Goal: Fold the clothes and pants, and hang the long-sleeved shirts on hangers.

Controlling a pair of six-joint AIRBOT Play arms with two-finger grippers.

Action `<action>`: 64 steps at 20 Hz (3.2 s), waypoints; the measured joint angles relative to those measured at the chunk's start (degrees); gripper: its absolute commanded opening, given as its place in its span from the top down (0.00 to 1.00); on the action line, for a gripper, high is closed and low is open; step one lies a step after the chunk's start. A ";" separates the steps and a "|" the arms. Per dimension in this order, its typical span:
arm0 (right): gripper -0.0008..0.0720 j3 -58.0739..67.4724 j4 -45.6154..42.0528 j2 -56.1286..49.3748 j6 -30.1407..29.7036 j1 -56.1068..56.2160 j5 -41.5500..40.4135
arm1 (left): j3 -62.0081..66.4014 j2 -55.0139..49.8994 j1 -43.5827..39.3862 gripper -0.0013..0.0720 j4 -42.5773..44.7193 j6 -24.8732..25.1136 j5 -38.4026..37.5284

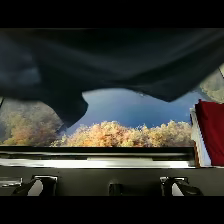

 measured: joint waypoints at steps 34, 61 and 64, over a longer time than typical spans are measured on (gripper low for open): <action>0.94 -20.11 12.55 -54.42 3.41 -0.66 -9.92 | -35.41 -49.79 -17.57 0.95 2.27 8.35 11.54; 0.26 -28.46 -7.72 -48.35 1.53 -2.99 23.39 | -49.75 -42.73 -11.45 0.27 21.46 3.13 -24.06; 0.11 -28.61 -7.37 -44.89 1.53 -7.74 28.28 | -51.49 -38.47 -8.72 0.27 20.94 3.76 -27.45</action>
